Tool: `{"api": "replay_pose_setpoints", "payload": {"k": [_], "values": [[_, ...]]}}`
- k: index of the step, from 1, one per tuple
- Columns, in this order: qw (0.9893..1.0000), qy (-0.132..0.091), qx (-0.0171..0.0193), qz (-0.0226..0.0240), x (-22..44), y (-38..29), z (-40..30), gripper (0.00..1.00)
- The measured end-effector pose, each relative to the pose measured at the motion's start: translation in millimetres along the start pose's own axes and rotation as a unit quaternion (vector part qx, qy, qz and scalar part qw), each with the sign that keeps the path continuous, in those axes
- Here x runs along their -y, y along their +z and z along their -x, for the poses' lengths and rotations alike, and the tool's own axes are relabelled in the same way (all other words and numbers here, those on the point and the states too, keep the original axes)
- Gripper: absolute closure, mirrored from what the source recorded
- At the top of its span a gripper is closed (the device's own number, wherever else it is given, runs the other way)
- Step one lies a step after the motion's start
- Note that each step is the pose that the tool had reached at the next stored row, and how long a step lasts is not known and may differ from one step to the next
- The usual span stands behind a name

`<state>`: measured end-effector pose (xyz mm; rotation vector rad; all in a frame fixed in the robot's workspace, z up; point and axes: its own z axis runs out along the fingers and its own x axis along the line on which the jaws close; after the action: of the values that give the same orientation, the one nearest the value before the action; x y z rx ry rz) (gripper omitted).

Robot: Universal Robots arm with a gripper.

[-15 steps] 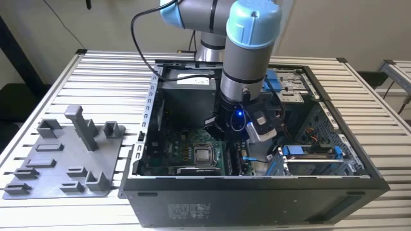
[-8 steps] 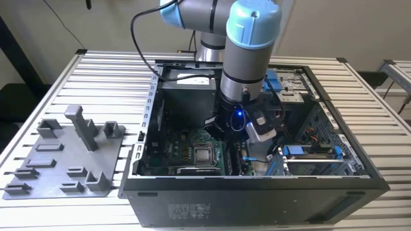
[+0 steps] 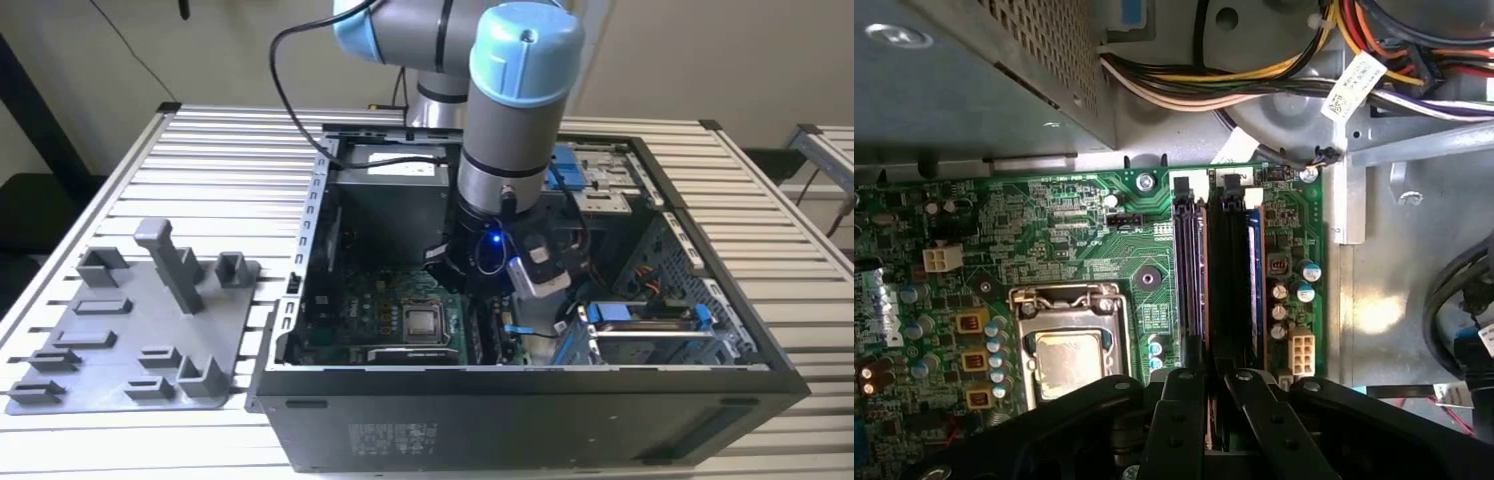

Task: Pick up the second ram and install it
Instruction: 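Insert the second ram into the second slot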

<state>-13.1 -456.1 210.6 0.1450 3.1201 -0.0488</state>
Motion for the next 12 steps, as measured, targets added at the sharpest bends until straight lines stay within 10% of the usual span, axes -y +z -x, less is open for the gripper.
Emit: {"api": "replay_pose_setpoints", "payload": {"k": [12], "values": [[1.0,0.001,0.0001,0.0003,-0.5,1.1,-0.1,0.78]]}}
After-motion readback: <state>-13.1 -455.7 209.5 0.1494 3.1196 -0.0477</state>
